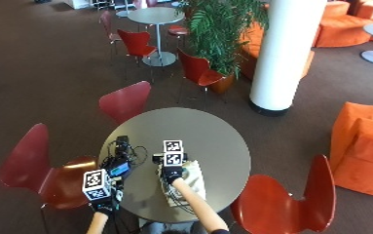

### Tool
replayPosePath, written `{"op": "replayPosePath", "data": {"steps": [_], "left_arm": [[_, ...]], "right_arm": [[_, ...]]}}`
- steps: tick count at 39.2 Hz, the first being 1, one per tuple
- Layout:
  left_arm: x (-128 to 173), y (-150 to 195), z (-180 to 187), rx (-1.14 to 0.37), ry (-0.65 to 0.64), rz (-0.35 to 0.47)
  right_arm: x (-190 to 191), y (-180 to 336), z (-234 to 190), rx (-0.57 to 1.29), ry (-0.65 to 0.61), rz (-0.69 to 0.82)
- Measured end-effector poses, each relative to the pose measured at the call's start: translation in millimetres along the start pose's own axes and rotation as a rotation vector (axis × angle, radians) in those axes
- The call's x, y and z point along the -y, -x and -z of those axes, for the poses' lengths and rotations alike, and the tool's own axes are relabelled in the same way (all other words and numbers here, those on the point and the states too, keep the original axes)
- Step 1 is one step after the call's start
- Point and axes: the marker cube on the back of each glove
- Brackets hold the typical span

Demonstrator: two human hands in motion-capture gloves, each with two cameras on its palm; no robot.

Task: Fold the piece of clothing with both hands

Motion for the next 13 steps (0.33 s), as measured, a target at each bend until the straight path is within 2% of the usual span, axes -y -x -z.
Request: {"op": "replayPosePath", "data": {"steps": [4, 8, 13], "left_arm": [[-3.7, 0.4, 11.9, 0.013, -0.011, 0.006], [-27.6, 5.0, 10.5, -0.004, -0.014, 0.001], [-57.3, 11.6, -3.9, -0.039, -0.004, -0.019]], "right_arm": [[-9.1, -24.9, -1.1, -0.006, 0.028, 0.001], [-15.2, -56.8, -27.0, 0.003, 0.095, 0.009], [-31.9, -92.5, -49.7, 0.035, 0.075, -0.002]]}}
